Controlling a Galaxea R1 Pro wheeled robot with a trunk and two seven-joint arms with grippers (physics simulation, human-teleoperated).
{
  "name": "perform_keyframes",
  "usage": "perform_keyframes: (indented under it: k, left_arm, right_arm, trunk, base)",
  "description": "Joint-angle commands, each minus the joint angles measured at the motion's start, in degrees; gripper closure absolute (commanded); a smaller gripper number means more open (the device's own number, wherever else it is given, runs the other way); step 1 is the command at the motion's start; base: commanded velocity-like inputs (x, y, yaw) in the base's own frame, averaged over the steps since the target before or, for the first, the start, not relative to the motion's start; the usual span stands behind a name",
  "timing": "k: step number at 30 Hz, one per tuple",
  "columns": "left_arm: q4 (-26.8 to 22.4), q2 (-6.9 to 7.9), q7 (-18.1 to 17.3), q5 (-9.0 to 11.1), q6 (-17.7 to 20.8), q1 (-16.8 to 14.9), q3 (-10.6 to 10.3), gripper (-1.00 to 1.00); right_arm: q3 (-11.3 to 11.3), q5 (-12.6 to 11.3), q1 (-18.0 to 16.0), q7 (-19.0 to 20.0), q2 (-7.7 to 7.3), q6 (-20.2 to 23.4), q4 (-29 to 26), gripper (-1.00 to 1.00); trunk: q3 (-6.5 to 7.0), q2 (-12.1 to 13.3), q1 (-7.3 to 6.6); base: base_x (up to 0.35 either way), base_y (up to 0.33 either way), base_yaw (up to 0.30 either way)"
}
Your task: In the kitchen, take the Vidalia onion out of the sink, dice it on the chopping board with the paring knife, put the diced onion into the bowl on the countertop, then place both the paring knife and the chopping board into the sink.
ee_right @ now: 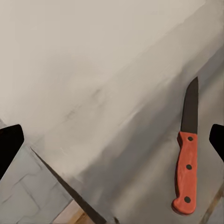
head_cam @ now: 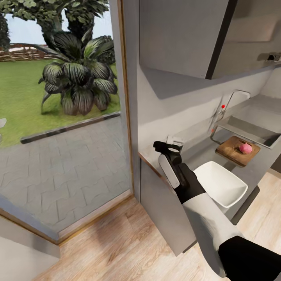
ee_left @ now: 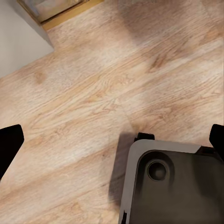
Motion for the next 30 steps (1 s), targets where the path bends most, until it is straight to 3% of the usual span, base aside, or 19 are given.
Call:
perform_keyframes:
  k: [1, 11, 14, 16, 18, 30]
  left_arm:
    - [-0.08, 0.06, 0.32, 0.32, -0.13, 0.02, -0.2, -1.0]
    - [-0.12, 0.08, 0.32, 0.33, -0.13, 0.02, -0.23, -1.0]
    - [-0.09, 0.06, 0.32, 0.32, -0.13, 0.02, -0.23, -1.0]
    - [-0.07, 0.06, 0.32, 0.33, -0.07, 0.01, -0.23, -1.0]
    - [-0.02, 0.06, 0.32, 0.33, -0.07, 0.02, -0.23, -1.0]
    - [0.17, 0.06, 0.32, 0.33, -0.06, 0.0, -0.22, -1.0]
  right_arm:
    - [0.09, -0.39, -0.06, -0.5, 0.0, 0.24, -0.02, -1.0]
    - [-0.28, -0.46, 0.19, -0.71, 0.0, 0.36, 2.57, -1.0]
    - [-1.97, -0.53, 0.2, -0.65, 0.0, 0.35, 2.62, -1.0]
    - [-4.63, -0.57, 0.2, -0.57, 0.0, 0.41, 2.65, -1.0]
    - [-5.39, -0.57, 0.2, -0.56, 0.0, 0.43, 2.64, -1.0]
    - [-5.97, -0.49, 0.17, -0.55, 0.0, 0.44, 2.65, -1.0]
  trunk:
    - [-0.1, -0.11, 0.05]
    - [-0.58, -0.11, 0.05]
    - [-0.85, -0.11, 0.05]
    - [-1.01, -0.11, 0.05]
    - [-1.17, -0.11, 0.05]
    - [-2.09, -0.11, 0.05]
  base:
    - [0.117, 0.0, 0.0]
    - [0.017, 0.0, 0.0]
    - [0.0, 0.0, 0.0]
    - [0.0, 0.0, 0.0]
    - [0.0, 0.0, 0.0]
    - [0.0, 0.0, 0.0]
